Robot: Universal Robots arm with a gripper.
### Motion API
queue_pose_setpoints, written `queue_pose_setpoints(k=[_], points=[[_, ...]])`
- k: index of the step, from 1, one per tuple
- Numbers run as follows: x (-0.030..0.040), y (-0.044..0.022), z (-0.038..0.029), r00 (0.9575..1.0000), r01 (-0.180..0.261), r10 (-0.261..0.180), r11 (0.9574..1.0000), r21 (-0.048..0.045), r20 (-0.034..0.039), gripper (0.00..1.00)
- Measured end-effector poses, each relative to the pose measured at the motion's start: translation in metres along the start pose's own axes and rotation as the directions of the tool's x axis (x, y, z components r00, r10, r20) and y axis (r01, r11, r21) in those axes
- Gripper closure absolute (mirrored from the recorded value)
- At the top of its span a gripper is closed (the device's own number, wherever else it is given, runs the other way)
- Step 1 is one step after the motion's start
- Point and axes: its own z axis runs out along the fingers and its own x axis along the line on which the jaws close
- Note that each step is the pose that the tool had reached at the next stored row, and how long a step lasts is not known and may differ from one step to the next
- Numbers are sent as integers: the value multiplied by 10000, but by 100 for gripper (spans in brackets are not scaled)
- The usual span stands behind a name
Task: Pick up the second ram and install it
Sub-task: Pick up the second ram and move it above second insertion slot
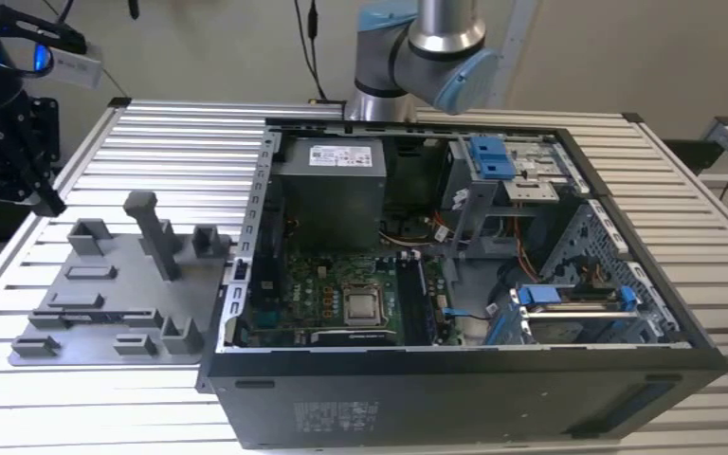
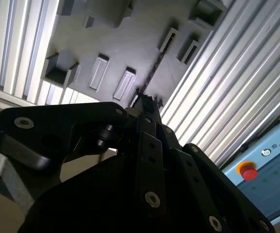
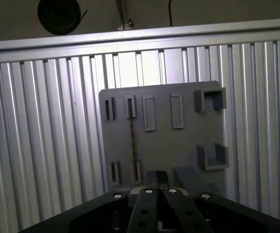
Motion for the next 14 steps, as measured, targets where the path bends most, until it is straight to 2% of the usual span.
queue_pose_setpoints(k=[5,7,8,10,14], points=[[0,0,0,10000,4,-4,10000,0,-1,88],[0,0,0,10000,5,-5,10000,-1,0,76],[0,0,0,10000,6,-6,10000,-1,0,76],[0,0,0,10000,7,-7,10000,0,0,64],[0,0,0,10000,11,-11,10000,0,0,64]])
